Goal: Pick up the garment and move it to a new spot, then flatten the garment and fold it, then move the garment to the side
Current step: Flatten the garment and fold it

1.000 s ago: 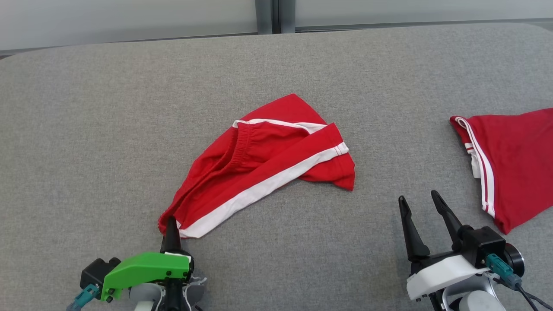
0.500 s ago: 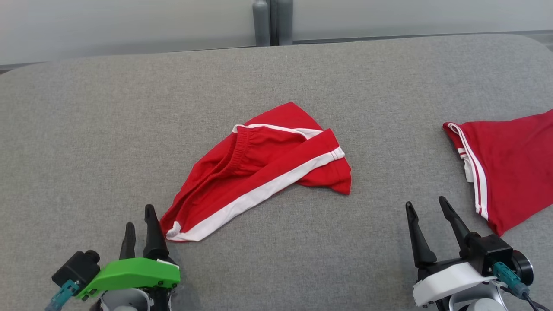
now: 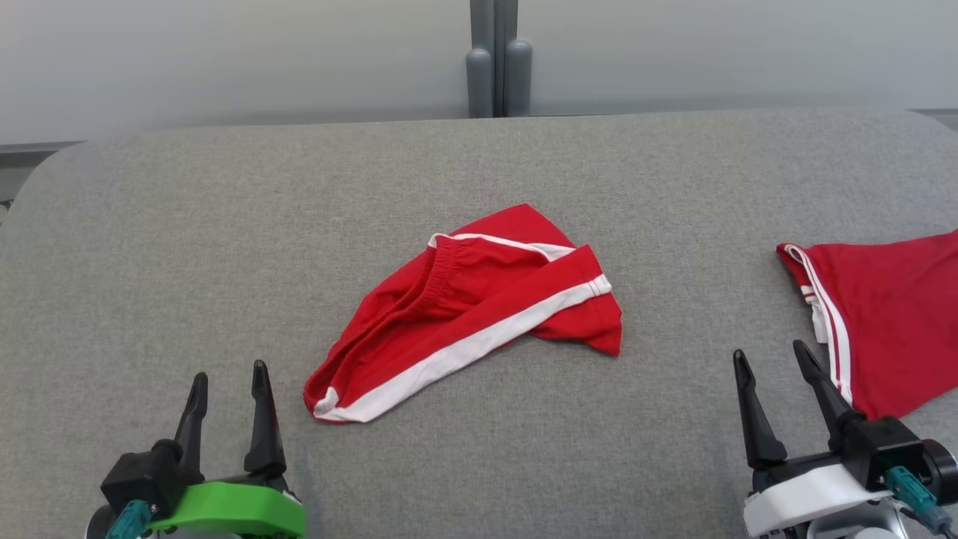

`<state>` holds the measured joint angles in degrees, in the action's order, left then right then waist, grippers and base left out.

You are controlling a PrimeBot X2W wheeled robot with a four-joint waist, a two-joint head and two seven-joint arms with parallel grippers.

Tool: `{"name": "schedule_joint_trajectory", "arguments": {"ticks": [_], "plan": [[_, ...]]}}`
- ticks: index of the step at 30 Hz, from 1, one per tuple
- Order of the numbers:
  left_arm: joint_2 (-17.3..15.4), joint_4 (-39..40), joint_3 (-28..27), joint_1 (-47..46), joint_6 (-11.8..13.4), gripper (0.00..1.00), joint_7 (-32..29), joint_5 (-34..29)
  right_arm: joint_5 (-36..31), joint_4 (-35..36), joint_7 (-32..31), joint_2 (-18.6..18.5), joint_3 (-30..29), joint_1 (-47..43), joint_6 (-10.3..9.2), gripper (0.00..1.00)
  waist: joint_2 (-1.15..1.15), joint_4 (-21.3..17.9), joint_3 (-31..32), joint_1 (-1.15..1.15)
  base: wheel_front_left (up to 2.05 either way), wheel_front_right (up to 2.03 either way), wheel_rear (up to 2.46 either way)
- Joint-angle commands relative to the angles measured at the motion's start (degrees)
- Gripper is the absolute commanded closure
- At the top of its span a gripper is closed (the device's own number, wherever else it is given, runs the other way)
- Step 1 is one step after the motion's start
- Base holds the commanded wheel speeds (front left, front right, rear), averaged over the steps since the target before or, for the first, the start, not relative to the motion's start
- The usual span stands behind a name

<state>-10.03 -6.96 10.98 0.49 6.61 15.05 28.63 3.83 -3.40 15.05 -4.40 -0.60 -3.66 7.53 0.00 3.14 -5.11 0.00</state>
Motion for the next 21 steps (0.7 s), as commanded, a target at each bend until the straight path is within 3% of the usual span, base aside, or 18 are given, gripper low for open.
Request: {"name": "schedule_joint_trajectory", "arguments": {"ticks": [1,13,21], "plan": [[-0.40,0.06,-0.35,1.10,-0.93,0.00,0.14,-1.71,-0.08,0.35,0.17,-0.37,-0.26,-1.05,-0.09,0.00,0.00,0.95,1.27,0.00,0.00,0.00,0.00],[-2.45,0.15,-1.29,5.75,-6.49,0.00,0.13,-12.39,-0.28,0.04,0.17,-1.52,-0.91,-2.55,-0.09,0.00,0.00,1.49,3.82,0.00,0.00,0.00,0.00],[-1.92,-0.45,-3.28,8.69,-9.71,0.00,0.13,-15.17,-0.51,-2.13,0.16,-1.83,-1.34,-3.86,-0.09,0.00,0.00,1.15,4.90,0.00,0.00,0.00,0.00]]}}
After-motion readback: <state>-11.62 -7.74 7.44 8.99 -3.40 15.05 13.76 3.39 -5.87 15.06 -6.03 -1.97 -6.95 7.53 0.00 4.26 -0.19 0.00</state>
